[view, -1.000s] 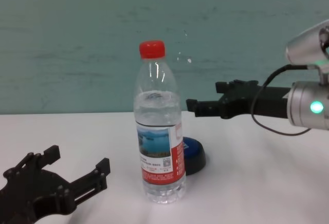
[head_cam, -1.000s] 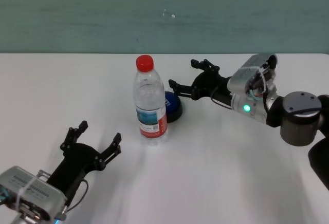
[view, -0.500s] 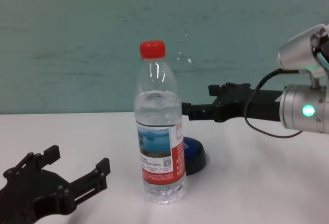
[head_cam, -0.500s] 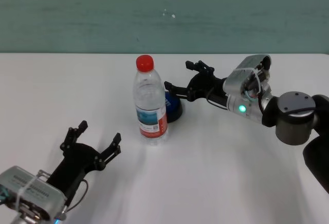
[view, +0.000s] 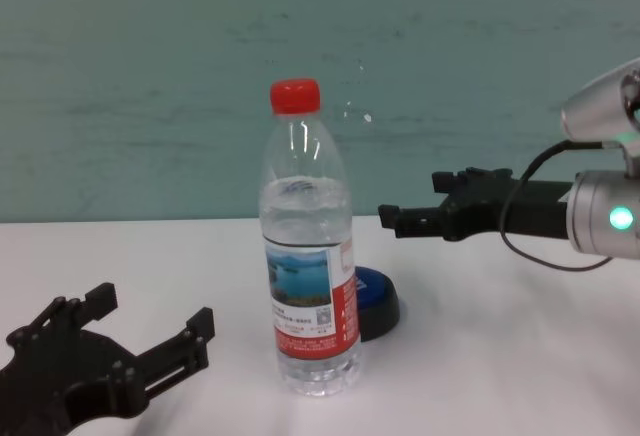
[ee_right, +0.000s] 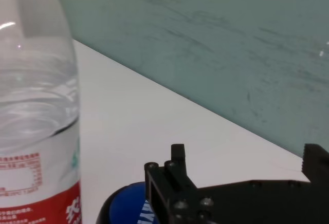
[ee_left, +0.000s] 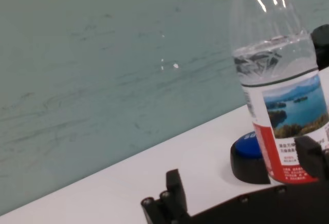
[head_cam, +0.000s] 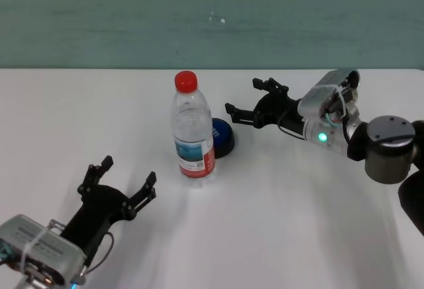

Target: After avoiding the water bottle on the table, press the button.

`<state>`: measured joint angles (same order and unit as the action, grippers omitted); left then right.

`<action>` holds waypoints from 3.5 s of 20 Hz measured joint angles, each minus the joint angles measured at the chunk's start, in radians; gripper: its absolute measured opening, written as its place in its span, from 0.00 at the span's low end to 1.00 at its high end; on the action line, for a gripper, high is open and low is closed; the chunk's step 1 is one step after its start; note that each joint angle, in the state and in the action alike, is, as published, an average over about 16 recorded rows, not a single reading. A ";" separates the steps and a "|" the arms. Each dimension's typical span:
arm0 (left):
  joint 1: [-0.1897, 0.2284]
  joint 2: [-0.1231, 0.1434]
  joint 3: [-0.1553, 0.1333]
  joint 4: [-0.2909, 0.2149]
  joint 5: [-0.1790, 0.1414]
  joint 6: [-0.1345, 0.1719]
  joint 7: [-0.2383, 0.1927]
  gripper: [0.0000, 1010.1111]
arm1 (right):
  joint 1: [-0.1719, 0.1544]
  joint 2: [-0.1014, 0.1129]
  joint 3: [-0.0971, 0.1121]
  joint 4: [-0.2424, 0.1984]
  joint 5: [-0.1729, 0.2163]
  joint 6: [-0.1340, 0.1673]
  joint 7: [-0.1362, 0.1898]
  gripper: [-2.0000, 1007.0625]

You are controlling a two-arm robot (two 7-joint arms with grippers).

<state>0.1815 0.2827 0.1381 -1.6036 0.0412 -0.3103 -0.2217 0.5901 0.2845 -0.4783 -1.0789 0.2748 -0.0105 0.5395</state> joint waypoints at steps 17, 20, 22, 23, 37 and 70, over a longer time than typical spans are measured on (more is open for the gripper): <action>0.000 0.000 0.000 0.000 0.000 0.000 0.000 0.99 | 0.075 -0.049 -0.017 0.147 -0.017 -0.035 0.039 1.00; 0.000 0.000 0.000 0.000 0.000 0.000 0.000 0.99 | 0.079 -0.054 -0.019 0.165 -0.019 -0.039 0.043 1.00; 0.000 0.000 0.000 0.000 0.000 0.000 0.000 0.99 | 0.081 -0.057 -0.019 0.176 -0.019 -0.041 0.046 1.00; 0.000 0.000 0.000 0.000 0.000 0.000 0.000 0.99 | 0.082 -0.059 -0.019 0.182 -0.020 -0.042 0.047 1.00; 0.000 0.000 0.000 0.000 0.000 0.000 0.000 0.99 | 0.108 -0.082 -0.018 0.262 -0.027 -0.056 0.064 1.00; 0.000 0.000 0.000 0.000 0.000 0.000 0.000 0.99 | 0.081 -0.076 0.001 0.189 -0.050 -0.042 0.043 1.00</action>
<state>0.1815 0.2827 0.1381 -1.6036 0.0412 -0.3102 -0.2217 0.6716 0.2081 -0.4777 -0.8895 0.2245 -0.0523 0.5820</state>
